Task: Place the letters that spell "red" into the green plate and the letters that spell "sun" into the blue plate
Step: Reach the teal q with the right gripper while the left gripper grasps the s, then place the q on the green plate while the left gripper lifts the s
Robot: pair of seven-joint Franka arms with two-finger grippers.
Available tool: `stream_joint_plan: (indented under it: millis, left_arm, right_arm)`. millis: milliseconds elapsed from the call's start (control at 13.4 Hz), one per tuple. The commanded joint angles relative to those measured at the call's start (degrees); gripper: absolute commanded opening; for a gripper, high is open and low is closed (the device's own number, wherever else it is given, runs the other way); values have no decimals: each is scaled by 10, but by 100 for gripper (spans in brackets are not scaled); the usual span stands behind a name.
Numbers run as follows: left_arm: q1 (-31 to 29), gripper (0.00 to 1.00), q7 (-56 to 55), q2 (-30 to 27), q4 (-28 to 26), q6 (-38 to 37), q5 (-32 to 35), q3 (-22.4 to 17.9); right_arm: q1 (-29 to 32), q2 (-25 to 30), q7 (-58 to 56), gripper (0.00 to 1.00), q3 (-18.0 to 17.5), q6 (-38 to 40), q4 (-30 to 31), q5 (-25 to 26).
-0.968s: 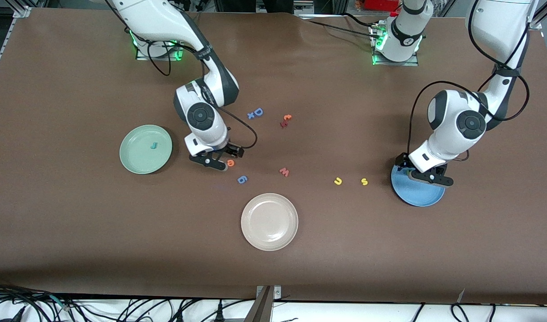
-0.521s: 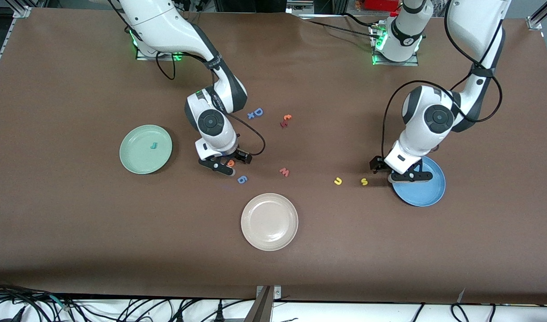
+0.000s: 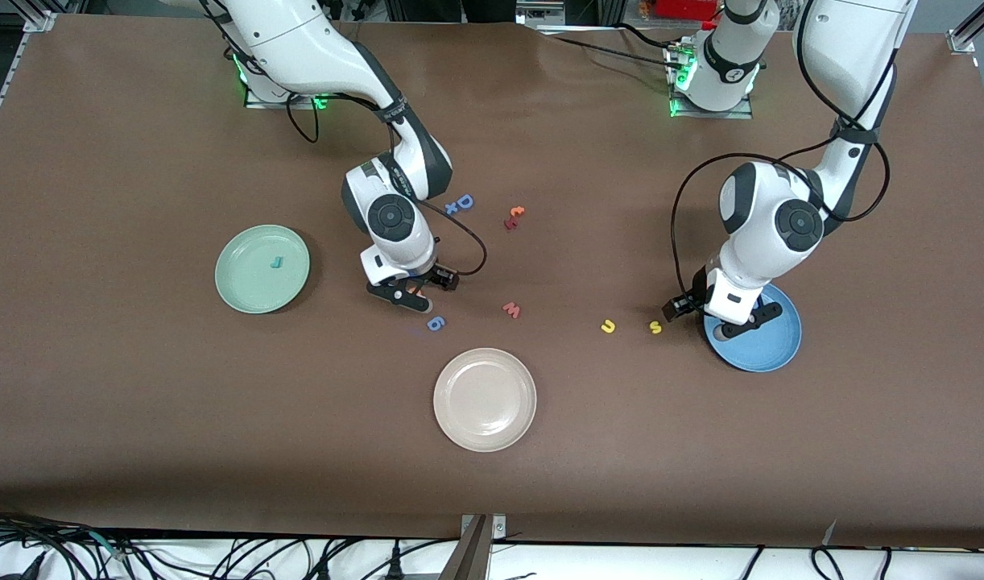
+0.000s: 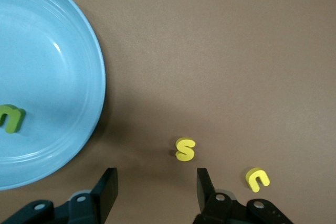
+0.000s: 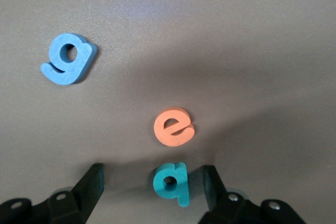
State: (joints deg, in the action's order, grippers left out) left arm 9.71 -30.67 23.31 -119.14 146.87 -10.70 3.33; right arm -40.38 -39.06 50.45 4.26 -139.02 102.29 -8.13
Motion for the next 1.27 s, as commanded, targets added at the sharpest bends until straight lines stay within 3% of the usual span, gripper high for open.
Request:
stream_joint_plan:
  millis: [0,372,670,1043,1192]
  left_arm:
    - [16,69,-9,23,29,4,-21,-3]
    - [36,73,-9,74,38,56,-16,-8]
    - [36,74,-4,92,32,99,-9,-8]
    - [43,70,-4,96,30,99,14,-9]
    - [48,68,-4,98,27,99,27,-9]
  right_arm:
    - [-6,0,-2,65,7,17,-2,-1]
    - [-6,5,-11,14,12,29,-2,0]
    - [-5,21,-18,9,14,66,-10,10]
    - [-2,86,-137,9,77,191,-7,17]
    - [-2,103,-218,9,122,225,0,16]
